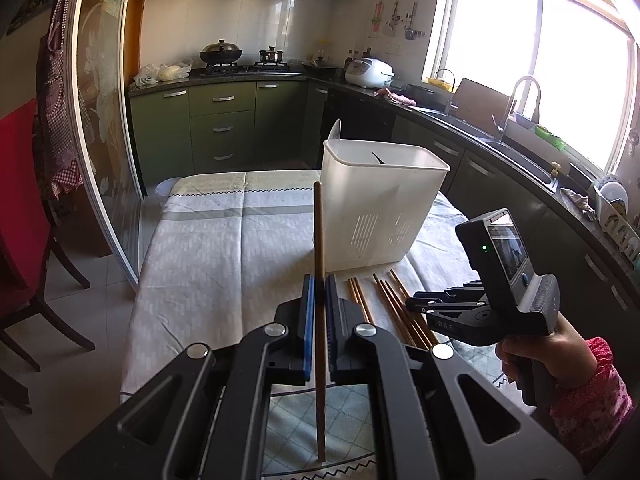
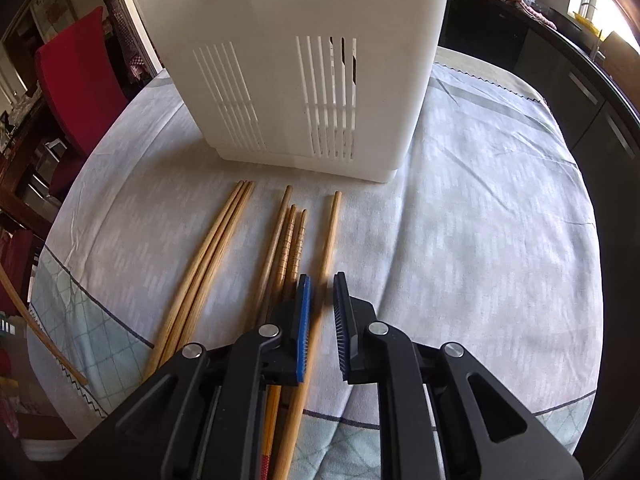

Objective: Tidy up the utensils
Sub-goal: 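Lift the chopsticks and drop them into the white holder with both tools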

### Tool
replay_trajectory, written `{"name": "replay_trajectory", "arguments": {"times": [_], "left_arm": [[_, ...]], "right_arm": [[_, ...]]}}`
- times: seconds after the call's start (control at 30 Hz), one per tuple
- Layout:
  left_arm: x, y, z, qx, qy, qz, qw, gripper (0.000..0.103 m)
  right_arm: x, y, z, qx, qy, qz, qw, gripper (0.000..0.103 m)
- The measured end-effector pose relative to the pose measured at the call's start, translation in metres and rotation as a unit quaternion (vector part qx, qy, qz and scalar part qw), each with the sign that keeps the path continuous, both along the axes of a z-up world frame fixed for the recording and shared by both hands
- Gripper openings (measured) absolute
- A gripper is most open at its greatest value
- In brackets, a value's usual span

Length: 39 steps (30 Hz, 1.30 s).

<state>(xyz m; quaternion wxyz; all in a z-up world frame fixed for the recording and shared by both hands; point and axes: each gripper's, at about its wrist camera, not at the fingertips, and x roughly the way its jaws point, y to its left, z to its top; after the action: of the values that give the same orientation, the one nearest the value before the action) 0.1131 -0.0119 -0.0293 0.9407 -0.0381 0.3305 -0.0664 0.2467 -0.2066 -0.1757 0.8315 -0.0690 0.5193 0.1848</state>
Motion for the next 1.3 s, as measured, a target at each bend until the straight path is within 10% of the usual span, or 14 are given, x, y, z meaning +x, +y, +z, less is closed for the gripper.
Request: {"name": "replay_trajectory", "arguments": {"times": [0.8,1.3], "left_arm": [[-0.012,-0.006,0.014,0.013,-0.013,-0.010,0.9998,0.005],[-0.015,-0.012,0.026,0.019,-0.023,-0.022,0.9993,0.005]], "right_arm": [[-0.082,-0.079,0.129,0.151,-0.173,-0.002,0.973,0.007],[-0.108,-0.082,0.142,0.164,-0.195,0.007,0.967,0.007]]}}
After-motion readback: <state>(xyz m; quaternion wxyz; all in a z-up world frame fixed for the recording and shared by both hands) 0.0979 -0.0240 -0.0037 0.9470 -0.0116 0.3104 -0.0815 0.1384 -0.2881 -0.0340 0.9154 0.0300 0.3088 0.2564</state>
